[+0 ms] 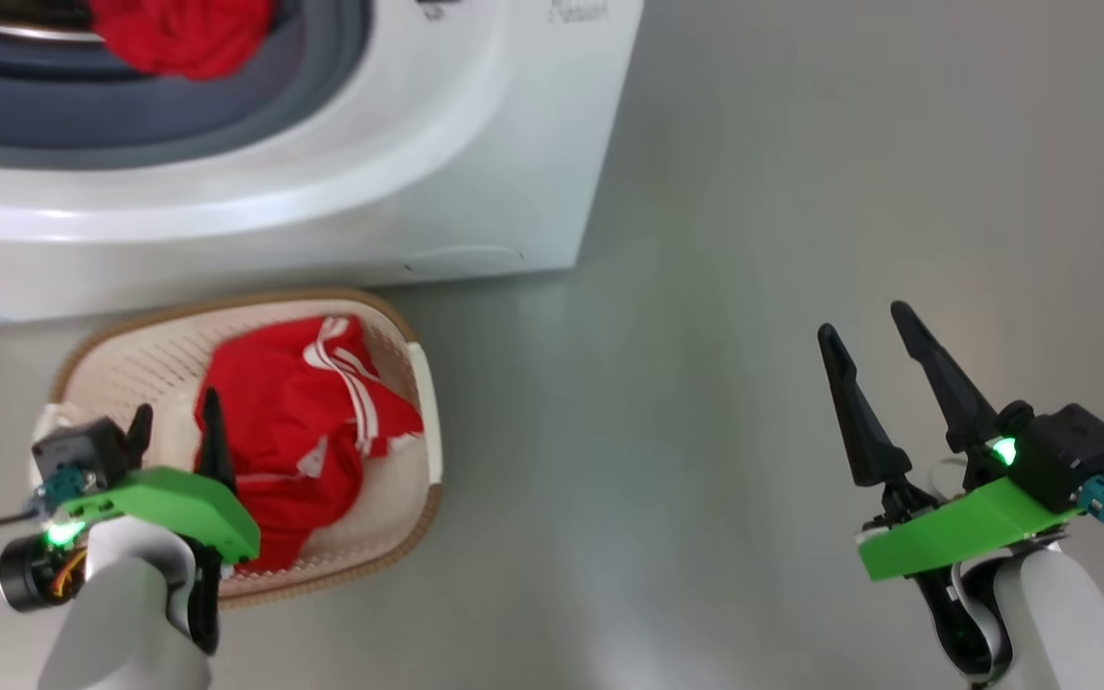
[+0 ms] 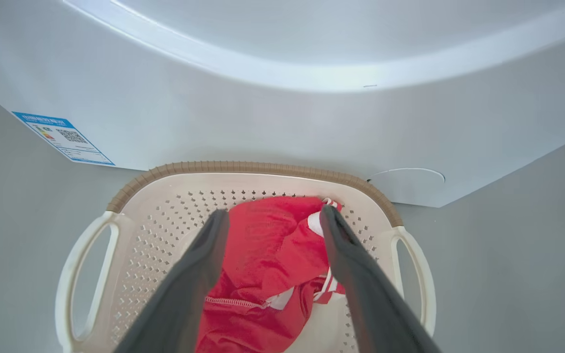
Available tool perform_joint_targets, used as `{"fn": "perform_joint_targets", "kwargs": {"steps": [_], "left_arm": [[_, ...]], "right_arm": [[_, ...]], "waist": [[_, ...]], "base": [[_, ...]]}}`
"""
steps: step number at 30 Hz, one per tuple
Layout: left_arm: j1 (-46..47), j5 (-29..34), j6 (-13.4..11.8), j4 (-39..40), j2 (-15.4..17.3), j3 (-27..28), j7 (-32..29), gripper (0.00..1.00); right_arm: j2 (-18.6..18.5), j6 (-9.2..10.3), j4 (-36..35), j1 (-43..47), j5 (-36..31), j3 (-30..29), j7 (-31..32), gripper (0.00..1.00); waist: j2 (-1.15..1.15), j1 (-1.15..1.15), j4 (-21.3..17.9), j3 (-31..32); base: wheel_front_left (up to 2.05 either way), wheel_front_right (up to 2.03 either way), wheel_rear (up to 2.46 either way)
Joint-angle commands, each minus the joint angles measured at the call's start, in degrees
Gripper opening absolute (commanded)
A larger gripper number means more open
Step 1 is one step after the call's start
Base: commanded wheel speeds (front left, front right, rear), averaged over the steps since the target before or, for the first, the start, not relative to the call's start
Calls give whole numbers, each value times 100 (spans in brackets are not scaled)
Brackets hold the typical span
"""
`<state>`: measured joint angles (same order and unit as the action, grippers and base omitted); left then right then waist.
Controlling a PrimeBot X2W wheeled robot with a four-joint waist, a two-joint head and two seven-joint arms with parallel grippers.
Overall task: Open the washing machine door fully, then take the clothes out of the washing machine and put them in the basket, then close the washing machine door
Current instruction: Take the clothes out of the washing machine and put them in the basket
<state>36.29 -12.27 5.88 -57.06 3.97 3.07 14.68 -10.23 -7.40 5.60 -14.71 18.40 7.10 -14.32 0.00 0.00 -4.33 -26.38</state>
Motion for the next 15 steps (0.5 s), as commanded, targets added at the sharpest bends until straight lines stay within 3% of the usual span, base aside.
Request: {"fn": "perform_joint_targets", "kwargs": {"steps": [1, 15], "left_arm": [[-254, 39, 35, 222, 164, 167, 32, 100], [-1149, 287, 149, 1915, -17, 218, 32, 100]], "right_arm": [[-57, -9, -86, 203, 71, 144, -68, 100], [-205, -9, -9, 548, 126, 65, -68, 100]], "waist": [[0, 0, 246, 406], [0, 0, 539, 1113]], "base": [[0, 0, 0], [0, 0, 0]]}}
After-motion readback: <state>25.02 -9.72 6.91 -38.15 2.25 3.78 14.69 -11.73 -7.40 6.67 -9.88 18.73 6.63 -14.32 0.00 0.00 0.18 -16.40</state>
